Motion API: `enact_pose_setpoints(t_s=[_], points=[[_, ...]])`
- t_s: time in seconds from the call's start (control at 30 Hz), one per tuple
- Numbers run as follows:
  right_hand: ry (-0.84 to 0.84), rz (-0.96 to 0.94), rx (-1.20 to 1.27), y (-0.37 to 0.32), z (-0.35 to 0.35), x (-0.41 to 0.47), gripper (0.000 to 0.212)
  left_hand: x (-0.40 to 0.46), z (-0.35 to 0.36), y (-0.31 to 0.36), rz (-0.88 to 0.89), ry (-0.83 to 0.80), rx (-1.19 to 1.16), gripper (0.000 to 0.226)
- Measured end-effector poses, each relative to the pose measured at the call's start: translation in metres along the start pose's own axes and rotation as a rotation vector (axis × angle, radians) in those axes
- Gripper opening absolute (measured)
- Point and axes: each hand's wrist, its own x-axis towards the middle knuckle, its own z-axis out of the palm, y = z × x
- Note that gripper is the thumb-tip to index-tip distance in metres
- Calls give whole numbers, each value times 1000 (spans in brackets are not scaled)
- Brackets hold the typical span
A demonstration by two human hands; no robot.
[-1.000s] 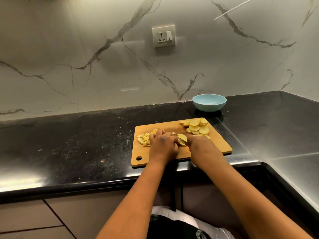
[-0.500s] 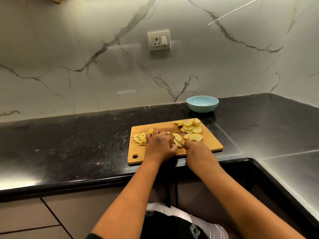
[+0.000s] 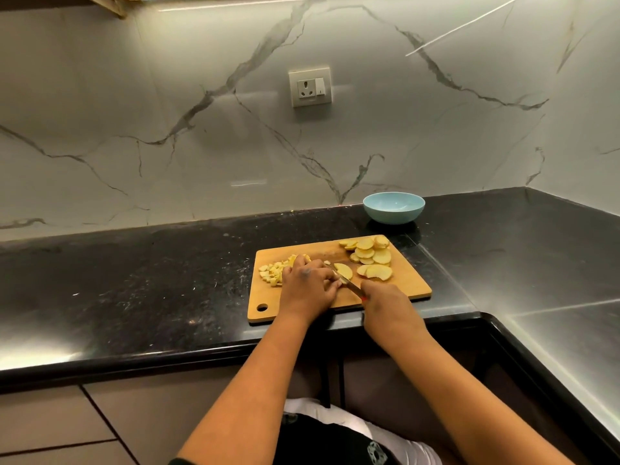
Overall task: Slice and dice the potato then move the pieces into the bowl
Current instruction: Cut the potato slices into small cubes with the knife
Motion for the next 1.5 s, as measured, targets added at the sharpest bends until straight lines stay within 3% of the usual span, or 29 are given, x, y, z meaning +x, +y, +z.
enact_pose_setpoints(t_s=[0.2, 0.33, 0.43, 0.73, 0.87, 1.0, 1.2, 1.37, 1.5], points=[[-162, 111, 30, 16, -42, 4, 13, -1, 1, -3, 13, -1, -68, 27], [-43, 141, 210, 38, -51, 20, 9, 0, 3, -2, -14, 43, -84, 58], [1, 151, 365, 43, -40, 38, 8, 6, 3, 7, -82, -42, -153, 72], [306, -114, 382, 45, 6, 62, 9, 20, 5, 12, -208, -55, -190, 53], [359, -180, 415, 50, 14, 63, 12, 30, 5, 11, -236, -103, -191, 57], [376, -172, 452, 56, 19, 65, 10, 38, 7, 21, -208, -233, -155, 76], [386, -167, 485, 59, 21, 67, 7, 47, 17, 29, -133, -381, -59, 45], [379, -176, 491, 60, 23, 69, 7, 45, 8, 20, -35, -415, -197, 34], [375, -177, 491, 59, 23, 69, 7, 44, -14, 6, 58, -530, -352, 35]])
